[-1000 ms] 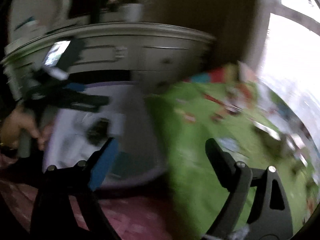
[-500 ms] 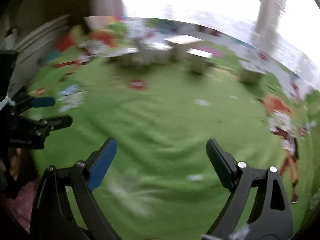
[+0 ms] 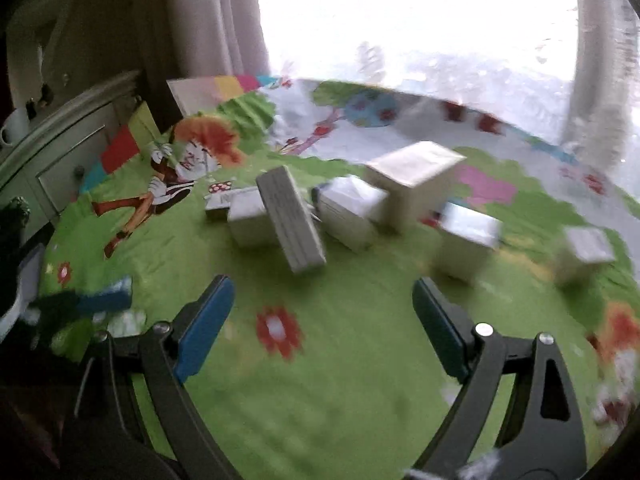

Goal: Organize rigid objects
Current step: 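Move both open tools back over the boxes on the bed, then grasp the narrow white printed box with the right tool while the left tool grasps the white cube box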

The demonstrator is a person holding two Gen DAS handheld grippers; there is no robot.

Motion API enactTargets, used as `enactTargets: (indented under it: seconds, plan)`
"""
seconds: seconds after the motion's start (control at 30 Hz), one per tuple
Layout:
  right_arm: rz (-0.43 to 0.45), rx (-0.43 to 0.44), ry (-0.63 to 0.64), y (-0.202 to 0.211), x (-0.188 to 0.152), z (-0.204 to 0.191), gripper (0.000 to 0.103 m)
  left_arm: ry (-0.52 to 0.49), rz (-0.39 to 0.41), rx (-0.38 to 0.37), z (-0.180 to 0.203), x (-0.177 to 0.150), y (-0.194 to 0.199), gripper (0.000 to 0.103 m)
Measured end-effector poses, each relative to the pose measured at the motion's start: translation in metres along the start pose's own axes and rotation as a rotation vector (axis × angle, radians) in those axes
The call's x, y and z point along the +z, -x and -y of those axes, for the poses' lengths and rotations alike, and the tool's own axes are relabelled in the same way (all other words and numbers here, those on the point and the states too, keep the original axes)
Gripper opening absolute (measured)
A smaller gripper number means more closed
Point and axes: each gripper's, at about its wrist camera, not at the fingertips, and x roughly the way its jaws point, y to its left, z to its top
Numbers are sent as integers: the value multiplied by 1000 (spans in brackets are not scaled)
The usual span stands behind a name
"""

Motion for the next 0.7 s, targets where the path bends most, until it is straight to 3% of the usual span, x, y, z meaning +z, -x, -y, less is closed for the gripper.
enactTargets:
  seconds: [0.03,0.1,0.13,0.17,0.23,0.33,0.47,0.53,0.6,0.63,0.7]
  plan:
    - [-17,-13,12,-13,4,-2,90,3,-1,-10,2,0,-1,101]
    - [-88,-27,42,-40,12,-7,75,-3,-8,-19,1,1,-2,103]
    - [-97,-20,43,-45,14,-6,50,-14,-13,-7,5,1,-4,103]
    - [-94,-7,43,-46,15,-5,32,-30,-20,9,8,1,-5,103]
    - [-125,-11,54,-39,13,-5,28,-41,-25,18,11,2,-8,103]
    - [-180,-25,116,-6,0,-3,28,-30,-19,8,8,2,-8,103]
    - [-304,33,62,29,-24,24,29,-24,-16,7,8,2,-8,103]
    - [-314,50,34,36,-34,34,31,-32,-20,19,9,2,-8,103]
    - [-276,43,13,37,-37,42,58,-39,-24,25,10,2,-9,103]
    - [-256,36,-10,35,-38,46,77,-41,-24,25,11,2,-9,103]
    - [-216,30,-53,27,-40,52,79,-38,-23,20,10,2,-9,103]
